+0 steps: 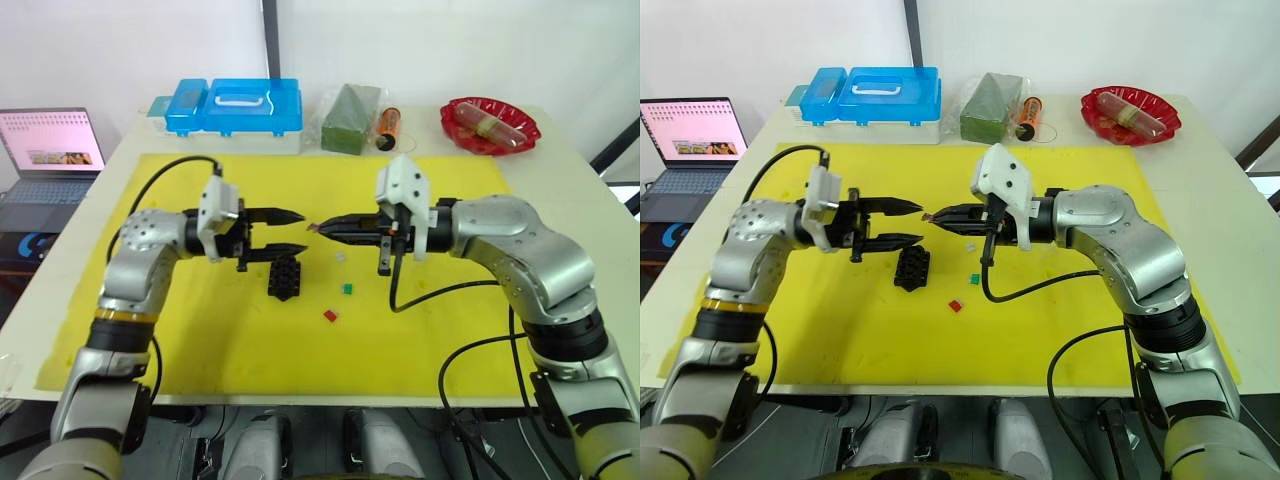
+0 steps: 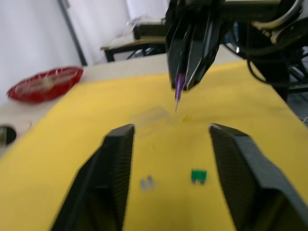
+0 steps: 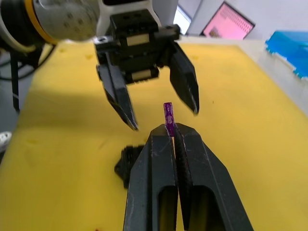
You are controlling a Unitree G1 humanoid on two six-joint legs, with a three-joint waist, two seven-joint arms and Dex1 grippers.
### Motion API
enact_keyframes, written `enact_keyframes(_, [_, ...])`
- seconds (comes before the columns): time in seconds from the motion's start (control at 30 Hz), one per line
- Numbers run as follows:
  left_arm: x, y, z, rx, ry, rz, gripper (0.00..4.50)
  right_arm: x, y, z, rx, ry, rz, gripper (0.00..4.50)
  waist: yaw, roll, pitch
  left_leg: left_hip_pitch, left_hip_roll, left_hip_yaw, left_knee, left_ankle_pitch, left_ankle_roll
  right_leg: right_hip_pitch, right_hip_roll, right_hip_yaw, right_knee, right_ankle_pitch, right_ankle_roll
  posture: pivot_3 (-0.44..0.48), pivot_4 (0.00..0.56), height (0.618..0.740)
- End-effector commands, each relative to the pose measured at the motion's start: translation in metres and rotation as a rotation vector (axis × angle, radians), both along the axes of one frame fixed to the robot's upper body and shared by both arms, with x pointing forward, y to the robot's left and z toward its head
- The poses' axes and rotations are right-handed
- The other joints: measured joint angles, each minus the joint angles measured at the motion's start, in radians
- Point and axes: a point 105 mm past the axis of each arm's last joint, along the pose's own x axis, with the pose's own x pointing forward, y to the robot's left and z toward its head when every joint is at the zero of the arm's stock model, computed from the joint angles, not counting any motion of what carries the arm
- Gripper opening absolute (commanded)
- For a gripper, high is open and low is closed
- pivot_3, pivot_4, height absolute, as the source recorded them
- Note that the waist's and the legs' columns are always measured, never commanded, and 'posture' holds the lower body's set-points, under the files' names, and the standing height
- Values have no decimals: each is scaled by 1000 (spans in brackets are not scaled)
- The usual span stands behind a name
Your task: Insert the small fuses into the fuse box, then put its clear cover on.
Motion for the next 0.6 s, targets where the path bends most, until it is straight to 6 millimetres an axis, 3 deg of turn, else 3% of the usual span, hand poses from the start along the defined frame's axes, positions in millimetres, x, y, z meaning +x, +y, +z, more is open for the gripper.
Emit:
enact_keyframes(0.03, [-14,14,1,-24,-16,89,4092,-5,9,4,-50,-26,6,0,3,0,0,0,0,0,0,0,0,0,0,0,0,0,0,0,150,740])
enact_keyframes(0.07, [-19,18,-4,-31,0,126,4459,-5,11,1,-75,-18,1,0,2,0,0,0,0,0,0,0,0,0,0,0,0,0,0,0,150,740])
enact_keyframes(0.4, [-64,33,-41,-92,72,385,4459,0,45,1,-104,32,-31,0,0,1,0,0,-2,0,-3,0,-2,-1,-9,-1,-1,-2,-5,0,150,740])
enact_keyframes(0.6, [-69,29,-62,-115,64,455,4459,-5,54,-6,-210,180,-47,0,6,2,1,-1,-3,1,-4,-1,-4,-2,-12,-1,-1,-3,-6,0,150,740])
